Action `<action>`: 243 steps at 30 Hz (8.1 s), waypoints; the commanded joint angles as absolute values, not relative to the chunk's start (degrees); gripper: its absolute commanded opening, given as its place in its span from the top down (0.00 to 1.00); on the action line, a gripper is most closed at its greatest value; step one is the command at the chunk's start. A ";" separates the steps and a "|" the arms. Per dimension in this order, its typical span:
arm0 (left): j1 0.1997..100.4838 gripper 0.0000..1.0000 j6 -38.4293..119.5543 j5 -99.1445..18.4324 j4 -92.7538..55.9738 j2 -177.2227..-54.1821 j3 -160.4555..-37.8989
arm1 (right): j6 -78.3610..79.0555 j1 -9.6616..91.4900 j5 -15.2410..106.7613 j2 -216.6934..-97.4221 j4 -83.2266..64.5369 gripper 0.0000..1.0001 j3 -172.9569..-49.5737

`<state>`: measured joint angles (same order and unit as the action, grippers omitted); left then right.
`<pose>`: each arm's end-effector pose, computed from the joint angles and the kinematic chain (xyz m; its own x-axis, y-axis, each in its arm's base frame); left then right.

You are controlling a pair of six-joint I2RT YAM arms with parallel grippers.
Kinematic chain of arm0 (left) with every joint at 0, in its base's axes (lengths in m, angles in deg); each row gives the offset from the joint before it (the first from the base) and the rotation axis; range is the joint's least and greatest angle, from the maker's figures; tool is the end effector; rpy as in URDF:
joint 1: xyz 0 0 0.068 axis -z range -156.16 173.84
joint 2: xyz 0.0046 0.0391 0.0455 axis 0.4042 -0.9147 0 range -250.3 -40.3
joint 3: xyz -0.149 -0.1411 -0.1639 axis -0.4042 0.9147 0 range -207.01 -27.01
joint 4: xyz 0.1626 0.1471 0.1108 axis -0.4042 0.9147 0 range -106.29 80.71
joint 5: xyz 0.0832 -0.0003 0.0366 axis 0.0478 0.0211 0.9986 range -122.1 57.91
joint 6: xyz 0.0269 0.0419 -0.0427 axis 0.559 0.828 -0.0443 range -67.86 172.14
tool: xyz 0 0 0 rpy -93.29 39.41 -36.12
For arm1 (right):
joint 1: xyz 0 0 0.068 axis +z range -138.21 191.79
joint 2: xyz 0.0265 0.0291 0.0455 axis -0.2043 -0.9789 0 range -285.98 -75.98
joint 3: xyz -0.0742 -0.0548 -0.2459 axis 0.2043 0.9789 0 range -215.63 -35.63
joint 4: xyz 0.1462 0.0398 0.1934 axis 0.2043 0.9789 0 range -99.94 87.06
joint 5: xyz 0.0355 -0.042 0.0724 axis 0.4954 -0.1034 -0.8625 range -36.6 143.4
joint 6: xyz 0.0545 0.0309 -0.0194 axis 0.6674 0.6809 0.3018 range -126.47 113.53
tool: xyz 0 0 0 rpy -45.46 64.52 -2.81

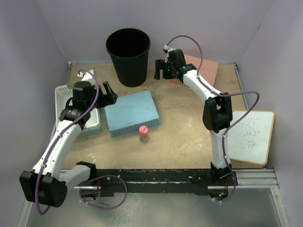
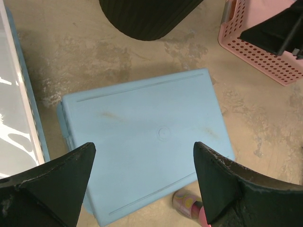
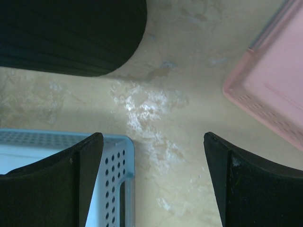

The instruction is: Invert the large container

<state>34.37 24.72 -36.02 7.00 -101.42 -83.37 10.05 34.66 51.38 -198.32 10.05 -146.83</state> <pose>0.2360 -0.0474 0.3173 -0.5217 -0.3703 -0.7686 0.0017 0.9005 -0.4349 0.4585 0.1954 0.2775 -0.5751 0.0657 -0.8155 -0.2637 0.9287 0.2608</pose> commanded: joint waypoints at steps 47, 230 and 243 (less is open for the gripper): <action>34.21 0.18 26.23 -44.92 11.13 -100.38 -83.00 | 21.20 35.25 78.67 -211.16 7.97 0.11 -158.88; 33.99 0.12 24.14 -38.20 7.15 -108.59 -93.56 | 24.72 45.06 65.09 -156.27 21.08 0.03 -90.11; 34.04 0.12 25.84 -36.43 10.40 -106.68 -95.27 | 15.68 32.45 62.16 -169.40 10.04 0.01 -99.46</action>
<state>34.04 24.79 -36.65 11.68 -108.11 -92.39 18.05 33.15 61.37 -170.39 14.64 -97.32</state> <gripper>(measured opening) 0.883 0.988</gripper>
